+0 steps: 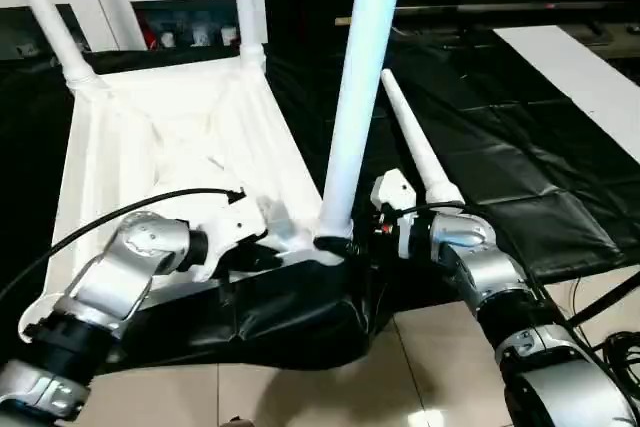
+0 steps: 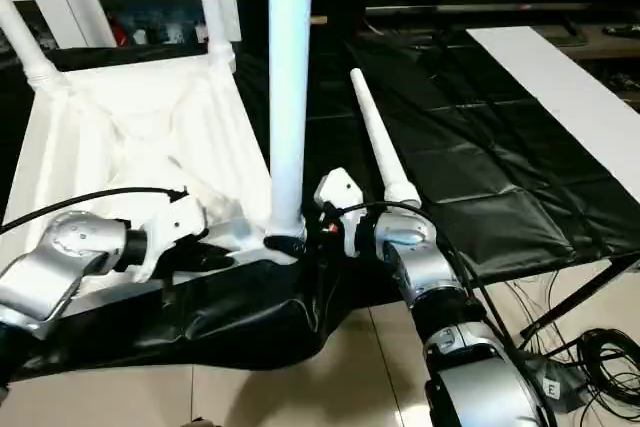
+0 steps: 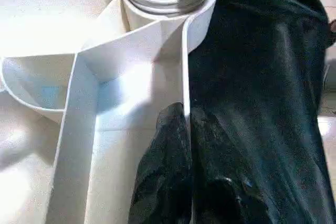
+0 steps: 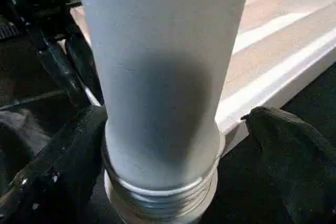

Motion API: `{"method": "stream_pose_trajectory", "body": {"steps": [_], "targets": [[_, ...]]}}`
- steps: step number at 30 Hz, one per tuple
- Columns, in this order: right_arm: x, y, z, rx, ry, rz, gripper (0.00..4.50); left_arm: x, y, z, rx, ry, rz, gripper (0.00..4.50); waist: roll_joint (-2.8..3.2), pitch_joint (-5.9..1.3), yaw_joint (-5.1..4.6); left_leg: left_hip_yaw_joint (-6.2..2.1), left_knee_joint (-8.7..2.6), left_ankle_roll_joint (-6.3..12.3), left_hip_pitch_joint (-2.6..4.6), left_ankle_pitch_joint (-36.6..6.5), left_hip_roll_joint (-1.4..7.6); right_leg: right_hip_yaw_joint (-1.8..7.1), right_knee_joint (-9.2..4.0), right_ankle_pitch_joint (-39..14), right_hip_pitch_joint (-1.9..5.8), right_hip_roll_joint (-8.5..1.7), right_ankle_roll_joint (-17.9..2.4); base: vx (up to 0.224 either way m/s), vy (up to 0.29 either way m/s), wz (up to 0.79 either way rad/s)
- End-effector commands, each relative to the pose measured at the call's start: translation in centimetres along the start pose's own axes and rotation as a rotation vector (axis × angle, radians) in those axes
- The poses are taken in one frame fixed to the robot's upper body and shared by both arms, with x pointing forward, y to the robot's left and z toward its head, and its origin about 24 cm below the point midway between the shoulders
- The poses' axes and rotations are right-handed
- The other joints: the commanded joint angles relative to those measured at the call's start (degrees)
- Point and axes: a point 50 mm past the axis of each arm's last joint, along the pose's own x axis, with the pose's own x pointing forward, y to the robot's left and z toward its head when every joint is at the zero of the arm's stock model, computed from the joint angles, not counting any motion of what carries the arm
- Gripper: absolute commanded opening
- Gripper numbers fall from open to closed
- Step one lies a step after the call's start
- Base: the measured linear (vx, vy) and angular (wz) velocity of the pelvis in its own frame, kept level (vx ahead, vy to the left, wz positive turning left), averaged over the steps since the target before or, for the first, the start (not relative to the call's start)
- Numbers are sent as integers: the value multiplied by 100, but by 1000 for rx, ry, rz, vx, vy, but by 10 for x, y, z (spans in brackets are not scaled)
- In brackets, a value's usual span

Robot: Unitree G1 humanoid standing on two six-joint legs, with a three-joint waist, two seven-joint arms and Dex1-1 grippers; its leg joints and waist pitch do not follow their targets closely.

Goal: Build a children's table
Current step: Rotate leg to tighten

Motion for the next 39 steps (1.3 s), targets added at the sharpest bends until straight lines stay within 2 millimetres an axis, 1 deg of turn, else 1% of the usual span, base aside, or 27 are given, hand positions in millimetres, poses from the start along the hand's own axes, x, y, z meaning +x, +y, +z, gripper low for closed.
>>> {"method": "stream_pose_trajectory", "body": {"steps": [1, 2, 6, 7, 9, 10, 11, 15, 17, 19, 24, 27, 30, 32, 33, 34, 35, 36, 38, 39], "targets": [[-3, -4, 5, -25, 3, -5, 447, 6, -9, -4, 12, 27, -76, 0, 8, -372, -5, 84, -315, 511, 33, -216, 83, 246, -277, 565, 361, -302, -1658, 0, 0, 0], [-3, -4, 4, -26, 5, -3, 447, 6, -9, -4, 12, 27, -74, 0, 8, -376, -1, 85, -309, 494, 40, -220, 82, 249, -272, 579, 357, -302, -1662, 0, 0, 0], [0, -4, 4, -22, 7, -2, 447, 7, -7, -4, 22, 33, -64, 0, 7, -386, -5, 78, -297, 478, 28, -191, 74, 246, -254, 678, 367, -299, -1668, 0, 0, 0], [1, -3, 3, -26, 10, 1, 432, 8, -7, -3, 25, 34, -61, 0, 9, -388, -4, 77, -294, 479, 29, -182, 75, 245, -250, 692, 366, -299, -1669, 0, 0, 0], [1, -3, 3, -28, 12, 3, 432, 8, -7, -3, 25, 34, -60, 0, 15, -394, 2, 77, -287, 485, 29, -167, 70, 244, -244, 734, 366, -300, -1682, 0, 0, 0], [2, -3, 3, -29, 12, 4, 404, 9, -7, -3, 27, 35, -59, 0, 11, -397, 1, 76, -284, 492, 29, -149, 69, 242, -239, 777, 367, -295, -1692, 0, 0, 0], [2, -3, 2, -27, 10, 5, 404, 9, -6, -3, 28, 36, -57, 0, 10, -398, 4, 79, -280, 496, 29, -170, 67, 243, -240, 776, 367, -298, -1701, 0, 0, 0], [4, -2, 2, -25, 5, 11, 362, 9, -6, -4, 32, 43, -55, 0, 12, -399, 8, 72, -277, 500, 23, -190, 70, 242, -236, 732, 373, -302, -1690, 0, 0, 0], [4, -2, 2, -25, 2, 12, 353, 9, -6, -5, 32, 43, -54, 0, 11, -400, 7, 72, -276, 492, 25, -208, 70, 240, -233, 710, 371, -298, -1687, 0, 0, 0], [4, -1, 1, -24, 1, 13, 329, 9, -6, -5, 32, 46, -53, 0, 12, -395, 4, 71, -277, 480, 23, -248, 73, 241, -236, 671, 369, -301, -1692, 0, 0, 0], [5, -1, 1, -24, -2, 19, 287, 9, -5, -6, 32, 48, -52, 0, 11, -389, 3, 68, -286, 400, 23, -412, 76, 246, -251, 398, 366, -309, -1655, 0, 0, 0], [5, 0, -1, -23, 4, 22, 277, 9, -5, -6, 30, 51, -54, 0, 8, -386, 6, 68, -285, 389, 18, -397, 75, 248, -248, 402, 366, -305, -1637, 0, 0, 0], [5, 0, -4, -11, 13, 9, 274, 9, -4, -7, 14, 50, -41, 0, 1, -398, 7, 70, -269, 429, 14, -286, 67, 248, -231, 550, 368, -300, -1653, 0, 0, 0], [5, 0, -6, 7, 12, -13, 274, 10, -3, -7, -3, 43, -28, 0, 8, -393, 5, 73, -270, 432, 17, -316, 66, 247, -237, 520, 362, -298, -1660, 0, 0, 0], [5, -2, -9, 32, 13, -51, 273, 12, -1, -6, -30, 29, -6, 0, 3, -392, 10, 72, -271, 427, 20, -336, 69, 247, -241, 488, 363, -302, -1660, 0, 0, 0], [6, -5, -14, 82, 15, -140, 273, 17, 3, -4, -76, 5, 37, 0, 1, -375, -2, 81, -283, 385, 24, -422, 66, 252, -255, 336, 348, -300, -1655, 0, 0, 0], [6, -6, -15, 96, 16, -170, 272, 18, 5, -3, -86, 1, 51, 0, -3, -359, 1, 82, -298, 290, 34, -566, 57, 259, -288, 57, 343, -306, -1625, 0, 0, 0], [7, -7, -16, 113, 18, -199, 272, 20, 7, -2, -95, 4, 75, 0, 3, -349, 6, 73, -319, 185, 42, -774, 66, 260, -323, -310, 344, -323, -1545, 0, 0, 0], [9, -9, -19, 147, 24, -251, 272, 22, 12, -1, -116, 4, 117, 0, -13, -347, 0, 61, -335, 108, 33, -898, 71, 265, -344, -579, 357, -335, -1426, 0, 0, 0], [11, -9, -21, 166, 32, -294, 272, 25, 16, 1, -123, 6, 149, 0, -12, -350, -3, 63, -331, 93, 35, -889, 69, 266, -350, -617, 344, -330, -1380, 0, 0, 0]]}}
